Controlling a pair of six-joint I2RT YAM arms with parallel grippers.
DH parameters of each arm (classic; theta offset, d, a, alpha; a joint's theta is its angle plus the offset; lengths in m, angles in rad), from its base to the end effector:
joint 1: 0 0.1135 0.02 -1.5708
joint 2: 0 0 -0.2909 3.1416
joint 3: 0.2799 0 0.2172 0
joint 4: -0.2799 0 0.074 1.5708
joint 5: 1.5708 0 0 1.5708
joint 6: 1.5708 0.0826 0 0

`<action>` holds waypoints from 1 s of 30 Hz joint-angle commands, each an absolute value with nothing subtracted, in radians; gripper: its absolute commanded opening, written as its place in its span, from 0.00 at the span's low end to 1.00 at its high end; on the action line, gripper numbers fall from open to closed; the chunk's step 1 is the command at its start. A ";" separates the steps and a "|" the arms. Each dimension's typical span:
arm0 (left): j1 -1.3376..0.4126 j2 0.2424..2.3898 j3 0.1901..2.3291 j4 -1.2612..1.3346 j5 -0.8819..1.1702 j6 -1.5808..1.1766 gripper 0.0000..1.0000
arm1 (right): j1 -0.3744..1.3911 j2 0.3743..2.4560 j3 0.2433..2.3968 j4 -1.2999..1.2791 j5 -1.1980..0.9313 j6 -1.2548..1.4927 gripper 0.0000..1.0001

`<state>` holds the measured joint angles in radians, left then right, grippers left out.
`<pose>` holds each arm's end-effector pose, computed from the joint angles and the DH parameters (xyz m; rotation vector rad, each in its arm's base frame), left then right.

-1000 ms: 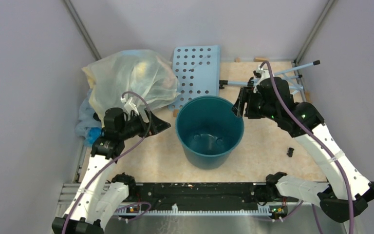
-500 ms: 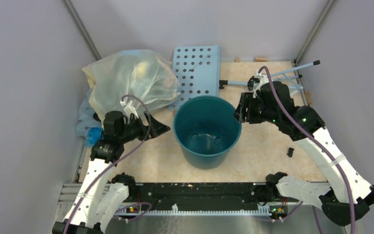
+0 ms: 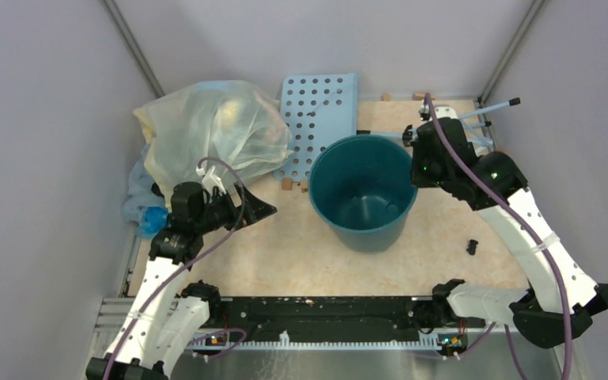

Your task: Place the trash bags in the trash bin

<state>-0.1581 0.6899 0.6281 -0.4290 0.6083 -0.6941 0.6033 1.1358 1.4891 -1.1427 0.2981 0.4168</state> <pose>0.1236 -0.0675 0.2788 -0.1775 2.1596 -1.1362 0.1622 0.0823 0.3972 -0.0731 2.3211 0.1623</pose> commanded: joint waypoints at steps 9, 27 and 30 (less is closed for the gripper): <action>-0.161 0.748 0.672 -0.368 0.588 -0.676 0.99 | 0.350 1.185 1.601 -1.151 0.544 0.433 0.00; -0.161 0.682 0.721 -0.539 0.468 -0.535 0.99 | 0.275 1.285 1.534 -0.953 0.408 0.674 0.49; -0.161 0.677 0.730 -0.564 0.420 -0.530 0.99 | 0.275 1.265 1.547 -0.957 0.412 0.644 0.64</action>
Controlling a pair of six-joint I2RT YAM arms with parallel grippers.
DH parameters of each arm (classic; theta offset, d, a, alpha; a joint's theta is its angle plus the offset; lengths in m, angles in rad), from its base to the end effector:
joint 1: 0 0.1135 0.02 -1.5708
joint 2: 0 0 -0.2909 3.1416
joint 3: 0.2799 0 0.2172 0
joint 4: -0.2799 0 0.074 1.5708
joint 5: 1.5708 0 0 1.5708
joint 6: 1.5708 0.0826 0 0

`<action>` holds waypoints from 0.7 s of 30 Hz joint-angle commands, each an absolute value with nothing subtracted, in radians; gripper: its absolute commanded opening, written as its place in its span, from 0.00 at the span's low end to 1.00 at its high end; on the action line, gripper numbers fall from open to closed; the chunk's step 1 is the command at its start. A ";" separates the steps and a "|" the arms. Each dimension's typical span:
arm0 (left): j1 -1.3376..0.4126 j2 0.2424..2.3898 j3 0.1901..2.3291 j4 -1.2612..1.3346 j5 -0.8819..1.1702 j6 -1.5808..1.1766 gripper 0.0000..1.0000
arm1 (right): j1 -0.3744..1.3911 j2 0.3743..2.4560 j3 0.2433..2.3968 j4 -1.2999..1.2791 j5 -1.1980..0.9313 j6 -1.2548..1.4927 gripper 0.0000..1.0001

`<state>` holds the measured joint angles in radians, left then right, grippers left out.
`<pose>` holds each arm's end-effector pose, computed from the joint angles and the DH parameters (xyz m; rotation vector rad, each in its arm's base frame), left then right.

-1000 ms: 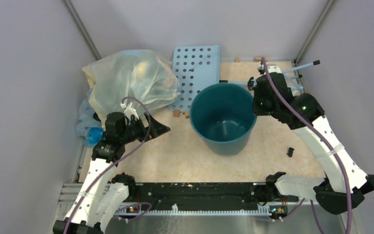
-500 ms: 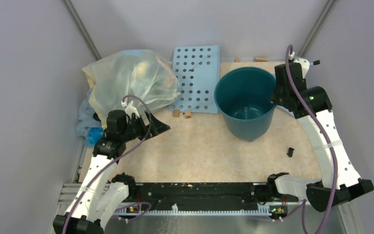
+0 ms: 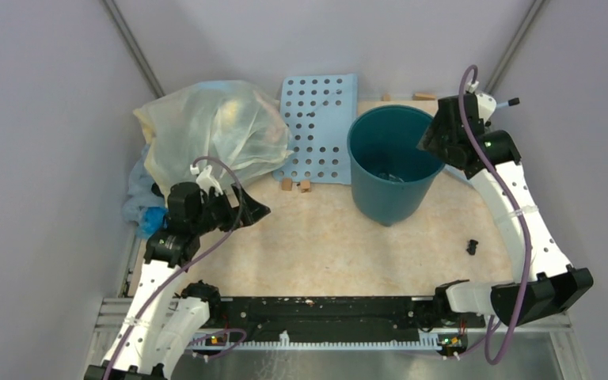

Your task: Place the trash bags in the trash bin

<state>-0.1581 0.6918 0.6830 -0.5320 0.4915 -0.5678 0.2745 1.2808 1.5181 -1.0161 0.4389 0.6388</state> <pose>0.1233 -0.0591 0.2816 -0.1395 2.1815 -0.9424 0.2323 0.0290 0.3951 0.6140 2.1751 -0.0356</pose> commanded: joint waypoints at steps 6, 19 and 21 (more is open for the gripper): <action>-0.161 0.711 0.773 -0.639 0.309 -0.572 0.99 | 0.276 1.185 1.612 -0.963 0.395 0.530 0.72; -0.160 0.854 0.963 -0.722 -0.265 -0.651 0.98 | 0.276 1.106 1.661 -0.810 -0.189 0.381 0.69; -0.157 0.864 1.003 -0.722 -0.375 -0.653 0.97 | 0.277 1.101 1.614 -0.767 -0.282 0.415 0.67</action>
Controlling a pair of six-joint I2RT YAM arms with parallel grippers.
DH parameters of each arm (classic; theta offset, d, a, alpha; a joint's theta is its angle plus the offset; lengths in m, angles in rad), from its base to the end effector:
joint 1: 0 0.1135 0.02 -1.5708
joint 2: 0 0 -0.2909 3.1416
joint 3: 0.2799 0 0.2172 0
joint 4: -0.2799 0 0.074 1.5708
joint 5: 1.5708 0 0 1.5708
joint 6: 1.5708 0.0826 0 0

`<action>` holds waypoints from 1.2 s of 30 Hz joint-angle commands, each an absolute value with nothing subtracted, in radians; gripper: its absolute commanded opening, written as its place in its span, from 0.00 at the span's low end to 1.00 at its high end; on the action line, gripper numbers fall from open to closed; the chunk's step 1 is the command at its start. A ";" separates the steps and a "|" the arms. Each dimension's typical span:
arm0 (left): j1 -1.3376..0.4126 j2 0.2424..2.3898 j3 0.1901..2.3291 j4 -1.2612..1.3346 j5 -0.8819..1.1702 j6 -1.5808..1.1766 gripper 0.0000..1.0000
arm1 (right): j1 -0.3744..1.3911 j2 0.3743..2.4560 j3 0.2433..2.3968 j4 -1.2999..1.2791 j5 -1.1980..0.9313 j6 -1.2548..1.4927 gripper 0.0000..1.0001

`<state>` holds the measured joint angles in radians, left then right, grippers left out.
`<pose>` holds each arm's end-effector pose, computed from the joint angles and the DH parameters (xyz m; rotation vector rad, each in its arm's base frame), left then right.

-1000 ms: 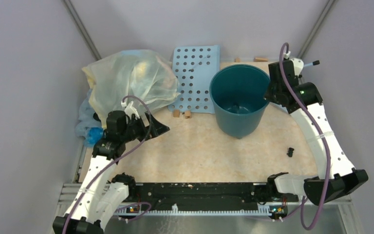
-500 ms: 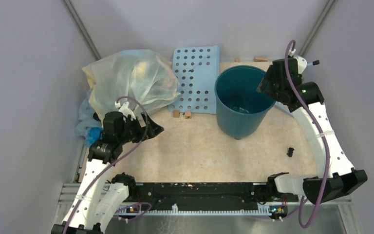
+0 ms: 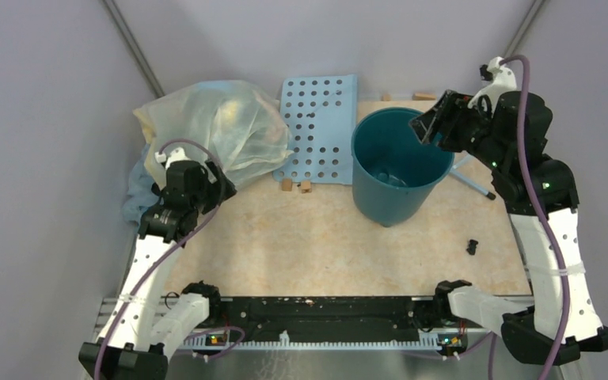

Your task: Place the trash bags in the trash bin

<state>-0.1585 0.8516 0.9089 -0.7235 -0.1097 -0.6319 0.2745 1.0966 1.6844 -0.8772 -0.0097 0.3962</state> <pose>0.1555 -0.0157 0.3077 -0.5858 2.1725 -0.3068 0.1708 0.0489 0.4933 0.1080 1.8840 0.4717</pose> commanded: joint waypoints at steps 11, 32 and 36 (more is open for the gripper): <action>0.168 1.078 1.198 -0.565 -0.314 -0.626 0.85 | 0.556 1.180 1.548 -0.737 -0.284 0.401 0.64; 0.672 1.481 1.213 -0.306 0.082 -0.739 0.78 | 0.616 1.312 1.715 -0.843 -0.185 0.299 0.64; 0.672 1.579 1.264 -0.344 0.044 -0.654 0.80 | 0.616 1.323 1.714 -0.841 -0.187 0.297 0.64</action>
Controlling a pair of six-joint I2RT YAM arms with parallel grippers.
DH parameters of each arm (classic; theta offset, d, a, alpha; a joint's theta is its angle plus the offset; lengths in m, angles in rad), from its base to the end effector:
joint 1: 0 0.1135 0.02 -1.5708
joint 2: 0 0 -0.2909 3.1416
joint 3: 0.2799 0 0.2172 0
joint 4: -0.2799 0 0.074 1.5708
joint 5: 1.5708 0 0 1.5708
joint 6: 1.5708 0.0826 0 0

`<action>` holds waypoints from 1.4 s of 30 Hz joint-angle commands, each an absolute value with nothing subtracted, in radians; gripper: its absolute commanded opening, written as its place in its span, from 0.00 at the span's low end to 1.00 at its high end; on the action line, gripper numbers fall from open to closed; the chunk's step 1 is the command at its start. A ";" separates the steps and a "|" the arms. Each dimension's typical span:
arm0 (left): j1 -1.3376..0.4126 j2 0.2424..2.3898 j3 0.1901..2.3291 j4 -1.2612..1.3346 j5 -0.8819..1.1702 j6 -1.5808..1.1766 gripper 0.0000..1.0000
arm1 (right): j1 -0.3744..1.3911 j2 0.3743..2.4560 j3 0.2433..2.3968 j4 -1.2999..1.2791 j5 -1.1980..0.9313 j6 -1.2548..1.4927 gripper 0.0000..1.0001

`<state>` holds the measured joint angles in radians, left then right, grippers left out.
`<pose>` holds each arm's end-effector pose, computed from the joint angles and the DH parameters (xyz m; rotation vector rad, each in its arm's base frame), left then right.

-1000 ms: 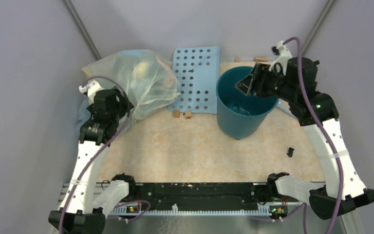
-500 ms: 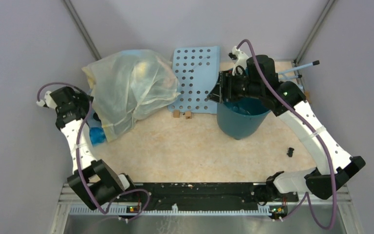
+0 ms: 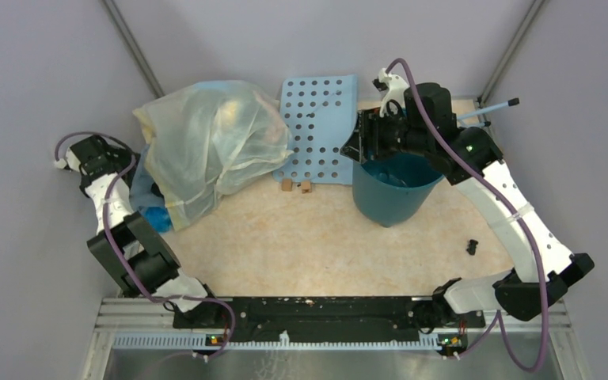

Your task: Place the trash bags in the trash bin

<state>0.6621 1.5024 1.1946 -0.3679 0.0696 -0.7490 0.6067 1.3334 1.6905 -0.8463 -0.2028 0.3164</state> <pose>0.2711 0.2040 0.2998 -1.4286 1.7351 -0.1250 0.2065 0.1636 0.4526 -0.4385 2.0965 0.7665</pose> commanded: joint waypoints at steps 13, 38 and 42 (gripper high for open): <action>0.654 1.830 1.289 -0.297 0.120 -0.560 0.85 | 0.616 1.374 1.719 -0.825 -0.235 0.309 0.64; 0.347 1.445 1.318 -0.344 -0.153 -0.649 0.00 | 0.616 1.361 1.713 -0.827 -0.228 0.337 0.64; 0.259 1.416 1.366 -0.364 -0.245 -0.626 0.00 | 0.615 1.359 1.710 -0.821 -0.237 0.339 0.64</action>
<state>0.3267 1.4422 1.3163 -0.3584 -0.1265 -0.6415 0.6067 1.3842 1.6894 -0.8455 -0.2230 0.3328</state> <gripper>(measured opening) 0.005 0.641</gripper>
